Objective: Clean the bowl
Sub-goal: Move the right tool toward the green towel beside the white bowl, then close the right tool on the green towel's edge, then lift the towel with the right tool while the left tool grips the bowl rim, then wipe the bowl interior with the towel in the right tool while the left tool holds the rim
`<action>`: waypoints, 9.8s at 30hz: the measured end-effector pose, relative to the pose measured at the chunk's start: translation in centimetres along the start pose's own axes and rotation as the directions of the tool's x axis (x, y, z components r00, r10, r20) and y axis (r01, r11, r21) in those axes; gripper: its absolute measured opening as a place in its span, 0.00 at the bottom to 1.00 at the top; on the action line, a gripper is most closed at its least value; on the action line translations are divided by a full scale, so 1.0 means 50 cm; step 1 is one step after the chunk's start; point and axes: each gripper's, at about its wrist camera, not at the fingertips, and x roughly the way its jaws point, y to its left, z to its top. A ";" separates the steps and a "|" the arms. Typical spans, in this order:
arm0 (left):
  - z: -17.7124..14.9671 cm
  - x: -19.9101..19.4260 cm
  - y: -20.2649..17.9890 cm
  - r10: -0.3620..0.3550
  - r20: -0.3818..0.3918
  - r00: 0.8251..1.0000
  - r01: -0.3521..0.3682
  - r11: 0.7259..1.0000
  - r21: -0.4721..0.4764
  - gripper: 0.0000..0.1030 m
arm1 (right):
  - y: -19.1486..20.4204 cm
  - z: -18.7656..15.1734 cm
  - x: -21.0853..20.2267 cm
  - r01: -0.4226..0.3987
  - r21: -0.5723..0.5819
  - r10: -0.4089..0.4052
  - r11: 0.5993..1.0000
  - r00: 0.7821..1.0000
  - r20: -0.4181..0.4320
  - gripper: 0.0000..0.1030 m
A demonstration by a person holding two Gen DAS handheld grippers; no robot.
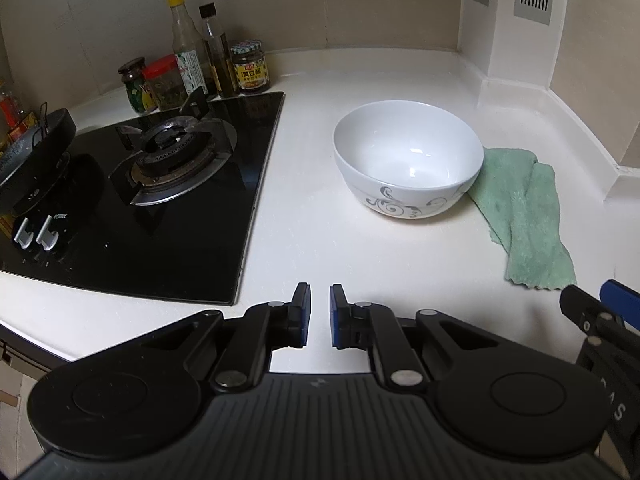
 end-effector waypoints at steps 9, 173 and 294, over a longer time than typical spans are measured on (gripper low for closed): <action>-0.017 0.000 -0.020 -0.021 -0.030 0.999 0.021 1.000 0.005 0.11 | -0.010 -0.008 0.007 -0.014 0.042 0.016 0.999 0.999 -0.036 0.28; 0.248 0.317 0.034 -0.202 -0.281 0.938 0.230 0.971 0.069 0.15 | 0.205 0.357 0.411 -0.687 -0.717 0.570 0.117 0.638 -0.518 0.04; 0.246 0.308 0.079 -0.387 -0.469 0.794 0.369 0.920 -0.135 0.11 | 0.212 0.261 0.243 -0.479 -0.780 0.295 0.403 0.875 -0.384 0.06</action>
